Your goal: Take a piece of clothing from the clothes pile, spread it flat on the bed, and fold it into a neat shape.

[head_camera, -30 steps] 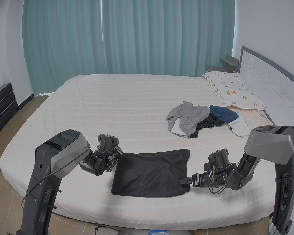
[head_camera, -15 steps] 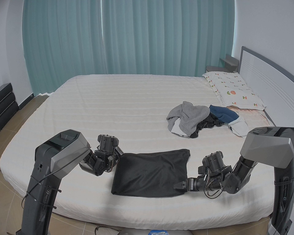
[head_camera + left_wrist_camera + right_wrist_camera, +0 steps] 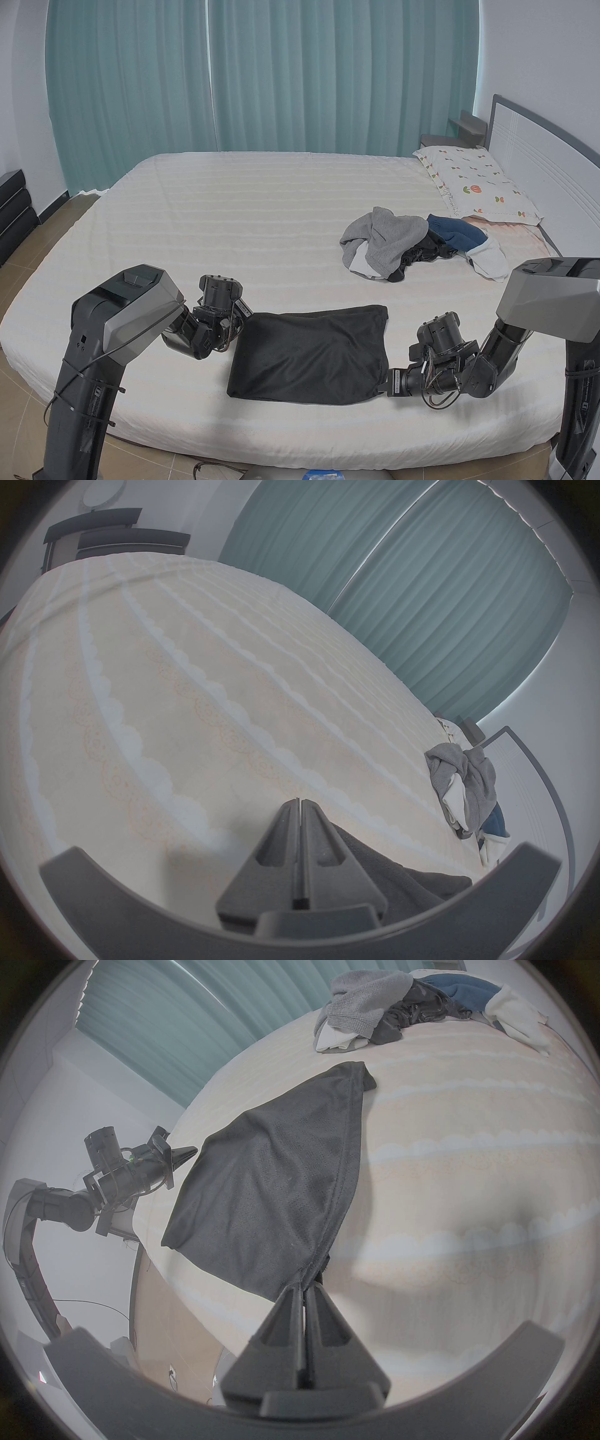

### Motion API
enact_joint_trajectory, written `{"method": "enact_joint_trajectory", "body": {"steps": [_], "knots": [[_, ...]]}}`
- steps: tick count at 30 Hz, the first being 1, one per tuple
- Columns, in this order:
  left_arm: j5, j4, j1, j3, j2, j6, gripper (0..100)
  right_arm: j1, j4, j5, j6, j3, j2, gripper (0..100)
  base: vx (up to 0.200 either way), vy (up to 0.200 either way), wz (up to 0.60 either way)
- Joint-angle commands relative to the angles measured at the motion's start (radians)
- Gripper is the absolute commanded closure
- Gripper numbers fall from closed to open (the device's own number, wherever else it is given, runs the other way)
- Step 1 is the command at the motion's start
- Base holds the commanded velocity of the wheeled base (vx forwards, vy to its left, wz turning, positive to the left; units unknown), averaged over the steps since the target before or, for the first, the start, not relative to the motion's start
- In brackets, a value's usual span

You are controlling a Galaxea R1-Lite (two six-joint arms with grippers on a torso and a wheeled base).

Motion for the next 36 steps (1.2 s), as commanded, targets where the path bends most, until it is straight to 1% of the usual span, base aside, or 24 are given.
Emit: {"method": "enact_joint_trajectory", "body": {"steps": [1, 7, 10, 14, 27, 29, 33, 34, 36], "knots": [[0.000, -0.001, 0.000, 0.000, 0.000, 0.000, 100, 0.003, 0.000, 0.000, -0.001, 0.016, -0.016, 100, 0.000, 0.000, 0.00], [0.000, 0.001, 0.000, -0.001, 0.000, 0.000, 100, 0.001, -0.002, 0.000, -0.050, 0.054, -0.023, 100, 0.000, 0.000, 0.00], [0.000, 0.001, 0.002, -0.001, 0.000, 0.000, 100, 0.001, -0.002, -0.002, -0.056, 0.056, -0.023, 100, 0.000, 0.000, 0.00], [0.000, 0.001, 0.002, -0.001, 0.000, 0.000, 100, 0.001, -0.003, -0.030, -0.070, 0.060, -0.023, 100, 0.000, 0.000, 0.00], [0.000, 0.001, 0.002, 0.003, 0.000, 0.000, 100, -0.004, 0.000, -0.036, -0.108, 0.077, -0.022, 100, 0.000, 0.000, 0.00], [0.000, 0.001, 0.003, 0.003, 0.000, -0.002, 100, -0.005, 0.000, -0.042, -0.128, 0.085, -0.020, 100, 0.000, 0.000, 0.00], [0.000, 0.003, 0.003, 0.006, -0.003, -0.005, 100, -0.005, 0.000, -0.048, -0.142, 0.088, -0.017, 100, 0.000, 0.000, 0.00], [0.000, 0.003, 0.003, 0.009, -0.005, -0.005, 100, -0.005, 0.000, -0.050, -0.148, 0.090, -0.014, 0, 0.000, 0.000, 0.00], [-0.001, 0.001, 0.003, 0.020, -0.011, -0.007, 100, -0.007, -0.002, -0.051, -0.151, 0.091, -0.014, 0, 0.000, 0.000, 0.00]]}}
